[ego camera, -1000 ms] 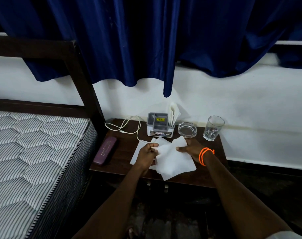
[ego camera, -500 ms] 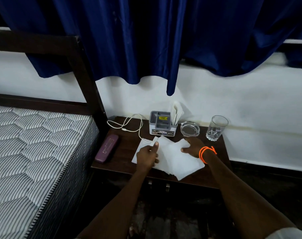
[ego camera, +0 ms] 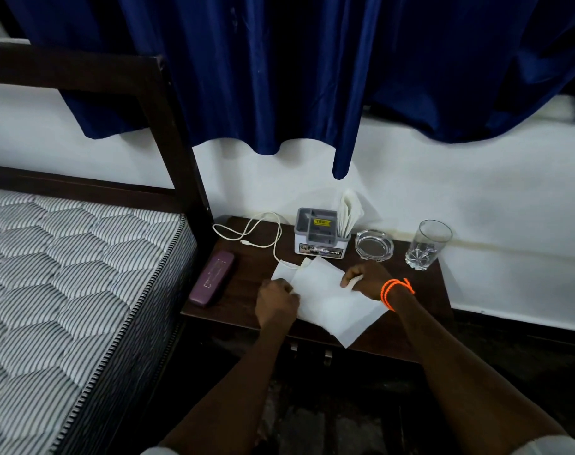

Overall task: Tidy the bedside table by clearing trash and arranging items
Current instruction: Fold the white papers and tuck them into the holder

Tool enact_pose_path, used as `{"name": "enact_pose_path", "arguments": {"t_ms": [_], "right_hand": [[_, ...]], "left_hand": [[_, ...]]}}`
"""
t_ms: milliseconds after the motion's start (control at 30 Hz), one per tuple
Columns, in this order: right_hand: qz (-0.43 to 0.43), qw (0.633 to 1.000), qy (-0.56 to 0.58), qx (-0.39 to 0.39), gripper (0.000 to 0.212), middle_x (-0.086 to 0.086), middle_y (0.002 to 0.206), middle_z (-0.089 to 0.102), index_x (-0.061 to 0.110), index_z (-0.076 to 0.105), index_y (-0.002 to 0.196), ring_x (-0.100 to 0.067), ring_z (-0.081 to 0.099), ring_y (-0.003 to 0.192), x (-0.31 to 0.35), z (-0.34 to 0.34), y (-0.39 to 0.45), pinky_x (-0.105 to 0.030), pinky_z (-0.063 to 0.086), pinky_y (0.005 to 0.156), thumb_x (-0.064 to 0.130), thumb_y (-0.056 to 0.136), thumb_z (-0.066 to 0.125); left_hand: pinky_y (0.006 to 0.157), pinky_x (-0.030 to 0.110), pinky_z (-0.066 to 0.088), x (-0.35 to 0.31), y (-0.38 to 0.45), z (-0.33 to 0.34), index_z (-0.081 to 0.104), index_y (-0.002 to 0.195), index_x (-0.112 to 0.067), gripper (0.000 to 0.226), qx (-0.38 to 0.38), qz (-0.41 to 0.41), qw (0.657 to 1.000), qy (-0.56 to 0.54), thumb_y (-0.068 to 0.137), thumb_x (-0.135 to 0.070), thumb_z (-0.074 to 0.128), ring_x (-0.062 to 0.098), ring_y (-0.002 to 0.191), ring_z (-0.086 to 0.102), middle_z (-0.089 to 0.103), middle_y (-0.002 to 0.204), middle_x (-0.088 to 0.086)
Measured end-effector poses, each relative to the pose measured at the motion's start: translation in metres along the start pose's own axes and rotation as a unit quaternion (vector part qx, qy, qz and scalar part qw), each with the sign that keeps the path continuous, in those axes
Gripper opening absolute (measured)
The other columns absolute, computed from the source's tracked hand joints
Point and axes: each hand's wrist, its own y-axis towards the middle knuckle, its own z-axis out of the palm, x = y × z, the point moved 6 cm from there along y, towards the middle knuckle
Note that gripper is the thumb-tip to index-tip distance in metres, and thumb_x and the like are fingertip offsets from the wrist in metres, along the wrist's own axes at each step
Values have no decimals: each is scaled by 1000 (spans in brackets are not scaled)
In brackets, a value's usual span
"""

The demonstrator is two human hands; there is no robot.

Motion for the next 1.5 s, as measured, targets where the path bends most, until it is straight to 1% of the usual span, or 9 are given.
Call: {"name": "enact_pose_path", "arguments": {"t_ms": [333, 467, 633, 733, 933, 1067, 1200, 1367, 1500], "right_hand": [[-67, 997, 38, -6, 52, 5, 124, 59, 30, 75, 66, -15, 57, 118, 22, -15, -16, -35, 52, 95, -20, 68, 62], [-81, 994, 74, 6, 44, 17, 108, 64, 19, 74, 72, -5, 60, 98, 35, -28, -29, -11, 48, 82, -22, 70, 59], [-59, 988, 139, 1, 31, -1, 90, 73, 15, 75, 81, -19, 65, 86, 34, -35, -29, -28, 54, 75, -13, 77, 63], [-75, 983, 163, -33, 28, 0, 102, 70, 19, 73, 94, -21, 64, 97, 35, -41, -29, -34, 54, 85, -1, 75, 80], [9, 1000, 23, -4, 68, 0, 124, 59, 10, 55, 131, -23, 57, 119, 13, -34, -17, -41, 46, 103, 24, 72, 86], [32, 999, -30, 20, 57, -5, 121, 65, 11, 68, 120, -25, 62, 114, 2, -21, -14, -39, 51, 97, 33, 71, 85], [-16, 1000, 13, 22, 20, -3, 89, 73, 22, 76, 86, -15, 68, 87, 11, -17, -20, -32, 55, 82, 9, 74, 84], [-30, 998, 33, 33, 21, 17, 69, 69, 17, 77, 78, 13, 58, 54, 19, -19, -24, -4, 39, 51, -4, 77, 77], [-45, 998, 21, 30, 17, 16, 75, 69, 10, 78, 83, 14, 59, 60, 26, -21, -26, -4, 42, 57, -6, 76, 77]], "left_hand": [[67, 20, 48, -16, 4, -13, 72, 74, -16, 12, 32, 125, 981, -142, 77, -12, 84, 1, 68, 64, 71, 71, -6], [64, 10, 40, -24, -1, -20, 68, 73, -23, 21, 74, 188, 968, -148, 77, -11, 84, -7, 63, 58, 64, 65, -17], [69, 38, 57, -21, 5, -17, 68, 73, -39, 6, 97, 196, 956, -196, 72, -38, 74, 10, 64, 63, 68, 69, -15], [72, 51, 61, -14, 6, -14, 70, 78, -24, 19, 99, 140, 960, -220, 75, -42, 71, 14, 66, 65, 71, 71, 1], [84, 37, 53, -3, -9, -26, 73, 97, -14, 28, 12, 39, 999, -2, 93, -40, 66, 33, 104, 68, 74, 105, 12], [96, 41, 51, 3, -14, -15, 65, 123, -12, 54, 40, 20, 994, 102, 84, -48, 74, 30, 127, 53, 60, 130, 8], [99, 42, 51, 7, -12, -10, 63, 126, -11, 58, 33, 1, 994, 108, 81, -44, 79, 30, 132, 49, 55, 136, 9], [87, 36, 57, 7, -10, -12, 76, 103, -11, 33, 35, -11, 998, 42, 77, -31, 82, 29, 109, 68, 72, 114, 10], [75, 28, 53, 4, -12, -14, 78, 85, -15, 14, 30, 13, 999, -20, 74, -22, 82, 26, 92, 71, 75, 95, 6]]}}
